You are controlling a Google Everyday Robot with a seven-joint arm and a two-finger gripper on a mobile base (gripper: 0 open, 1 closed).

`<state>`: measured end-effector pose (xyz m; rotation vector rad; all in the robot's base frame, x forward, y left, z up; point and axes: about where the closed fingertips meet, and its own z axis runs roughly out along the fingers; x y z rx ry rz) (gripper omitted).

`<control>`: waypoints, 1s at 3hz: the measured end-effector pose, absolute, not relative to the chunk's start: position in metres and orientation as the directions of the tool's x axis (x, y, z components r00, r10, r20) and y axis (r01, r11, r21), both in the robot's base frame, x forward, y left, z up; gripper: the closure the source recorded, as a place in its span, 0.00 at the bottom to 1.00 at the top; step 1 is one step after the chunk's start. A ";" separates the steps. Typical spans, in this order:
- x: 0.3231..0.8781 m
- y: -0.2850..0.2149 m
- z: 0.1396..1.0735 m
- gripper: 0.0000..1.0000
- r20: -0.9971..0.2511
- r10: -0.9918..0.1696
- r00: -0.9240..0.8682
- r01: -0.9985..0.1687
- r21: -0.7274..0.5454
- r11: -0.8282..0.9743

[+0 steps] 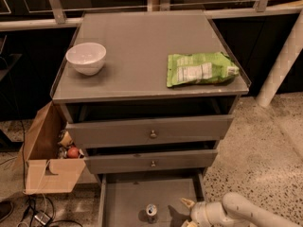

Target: Pick redbull can from bottom drawer and place on counter

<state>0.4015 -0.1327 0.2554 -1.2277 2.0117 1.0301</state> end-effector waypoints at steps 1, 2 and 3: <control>0.415 -0.115 0.240 0.00 -0.794 -0.452 -0.407 -0.911 0.317 0.265; 0.439 -0.093 0.222 0.00 -0.819 -0.417 -0.393 -0.917 0.319 0.239; 0.440 -0.093 0.222 0.00 -0.819 -0.417 -0.393 -0.917 0.318 0.240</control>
Offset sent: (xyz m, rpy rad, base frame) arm 0.0550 0.0377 -0.0346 0.0717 -0.0529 0.0382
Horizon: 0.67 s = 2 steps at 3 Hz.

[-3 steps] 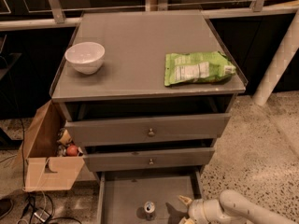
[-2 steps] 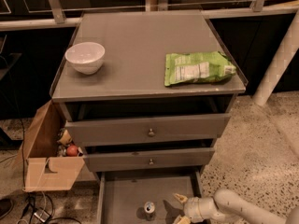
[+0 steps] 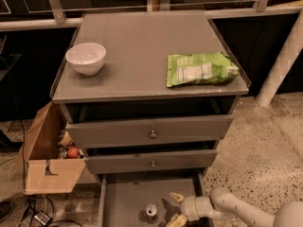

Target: Pick redbull can from bottom drawer and place on counter

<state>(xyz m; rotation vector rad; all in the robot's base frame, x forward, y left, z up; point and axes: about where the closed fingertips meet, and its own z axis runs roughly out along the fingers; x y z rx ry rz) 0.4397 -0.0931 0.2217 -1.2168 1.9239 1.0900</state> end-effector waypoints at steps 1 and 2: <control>0.439 -0.086 0.208 0.00 -0.821 -0.405 -0.403 -0.913 0.332 0.236; 0.454 -0.069 0.192 0.00 -0.839 -0.375 -0.394 -0.917 0.331 0.222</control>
Offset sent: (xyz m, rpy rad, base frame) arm 0.0191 0.0235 -0.0346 0.0597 -0.0035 -0.0059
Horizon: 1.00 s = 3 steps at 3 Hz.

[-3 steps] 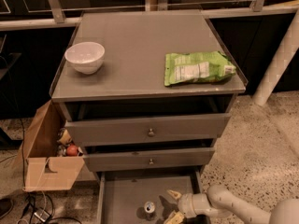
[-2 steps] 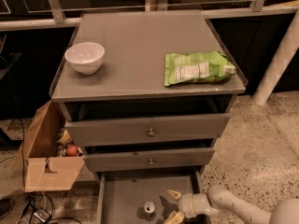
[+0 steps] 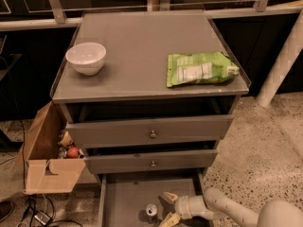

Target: Pick redbull can from bottom drawer and place on counter

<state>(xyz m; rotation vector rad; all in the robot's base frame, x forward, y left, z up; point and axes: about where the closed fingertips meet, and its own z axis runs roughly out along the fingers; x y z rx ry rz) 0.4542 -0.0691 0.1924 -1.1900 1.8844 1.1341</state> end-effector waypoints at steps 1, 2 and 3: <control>0.459 -0.067 0.189 0.00 -0.844 -0.365 -0.393 -0.917 0.331 0.222; 0.462 -0.060 0.182 0.00 -0.849 -0.347 -0.400 -0.914 0.338 0.225; 0.461 -0.045 0.177 0.00 -0.852 -0.333 -0.404 -0.913 0.352 0.207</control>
Offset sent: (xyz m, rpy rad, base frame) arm 0.0140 0.0113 -0.0182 0.0428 0.0018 -0.0347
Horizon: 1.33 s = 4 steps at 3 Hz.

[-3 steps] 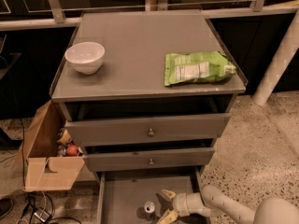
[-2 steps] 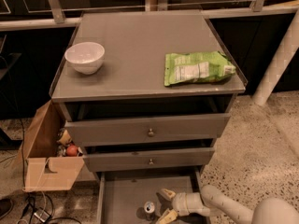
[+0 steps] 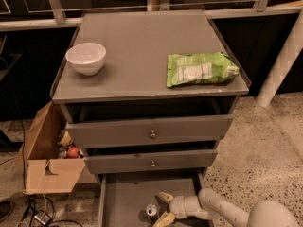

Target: Pick redbull can from bottom drawer and place on counter

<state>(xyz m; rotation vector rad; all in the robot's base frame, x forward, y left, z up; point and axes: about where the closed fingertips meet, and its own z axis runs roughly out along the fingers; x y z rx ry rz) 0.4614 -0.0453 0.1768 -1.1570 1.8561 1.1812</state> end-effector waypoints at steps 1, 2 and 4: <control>0.459 -0.032 0.173 0.00 -0.853 -0.326 -0.408 -0.912 0.364 0.189; 0.443 -0.025 0.166 0.00 -0.848 -0.303 -0.435 -0.899 0.393 0.191; 0.443 -0.025 0.166 0.19 -0.848 -0.303 -0.435 -0.899 0.393 0.191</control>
Offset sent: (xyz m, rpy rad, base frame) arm -0.0199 0.0191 -0.0101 0.0358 0.0367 0.0083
